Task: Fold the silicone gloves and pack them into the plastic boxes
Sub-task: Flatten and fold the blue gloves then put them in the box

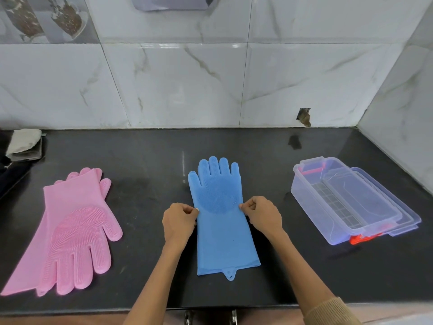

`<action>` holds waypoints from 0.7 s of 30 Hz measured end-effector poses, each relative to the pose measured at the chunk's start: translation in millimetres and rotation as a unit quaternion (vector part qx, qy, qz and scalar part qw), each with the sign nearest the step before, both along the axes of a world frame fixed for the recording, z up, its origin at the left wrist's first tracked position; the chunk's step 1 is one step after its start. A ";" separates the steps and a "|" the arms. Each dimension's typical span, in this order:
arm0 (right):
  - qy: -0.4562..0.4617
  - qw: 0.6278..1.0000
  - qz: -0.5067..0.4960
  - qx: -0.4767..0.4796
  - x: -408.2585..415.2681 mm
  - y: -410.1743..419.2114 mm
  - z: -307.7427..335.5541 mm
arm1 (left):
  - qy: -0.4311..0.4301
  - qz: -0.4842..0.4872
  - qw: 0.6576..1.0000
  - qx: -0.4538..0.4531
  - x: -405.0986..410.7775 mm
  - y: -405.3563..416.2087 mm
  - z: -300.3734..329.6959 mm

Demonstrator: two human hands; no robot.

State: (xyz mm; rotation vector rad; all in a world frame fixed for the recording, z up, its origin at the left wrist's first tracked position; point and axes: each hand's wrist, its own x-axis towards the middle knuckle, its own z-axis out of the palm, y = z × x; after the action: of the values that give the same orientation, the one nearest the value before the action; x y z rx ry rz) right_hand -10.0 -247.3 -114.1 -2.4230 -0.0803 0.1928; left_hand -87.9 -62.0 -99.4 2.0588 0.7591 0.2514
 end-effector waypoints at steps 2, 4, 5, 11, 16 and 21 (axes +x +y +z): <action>0.008 1.000 -0.003 0.006 0.8 -1.1 -0.9 | 0.000 -0.001 1.000 0.003 0.8 0.0 1.0; 0.005 1.000 -0.003 0.007 0.2 -1.3 -1.4 | -0.003 -0.005 1.000 0.003 1.0 1.5 -0.2; -0.006 1.000 -0.003 0.006 -1.0 -1.2 -2.0 | -0.005 -0.007 1.000 0.003 0.4 2.1 -1.5; -0.092 0.994 0.052 0.022 -3.5 -3.9 -4.9 | -0.073 -0.076 0.982 0.158 -8.7 4.1 -11.9; -0.227 0.924 0.273 -0.138 5.3 -22.8 -1.4 | -0.046 -0.255 0.913 0.316 -18.5 19.5 -20.1; -0.288 0.783 0.466 -0.294 24.6 -41.9 5.0 | 0.009 -0.419 0.800 0.430 -10.8 47.0 -13.1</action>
State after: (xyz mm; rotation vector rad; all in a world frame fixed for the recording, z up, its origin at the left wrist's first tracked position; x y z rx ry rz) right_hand 14.6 -289.2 -109.1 -2.7227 -1.7405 -0.1286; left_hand -98.6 -15.0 -112.5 3.0268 -0.4386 0.0527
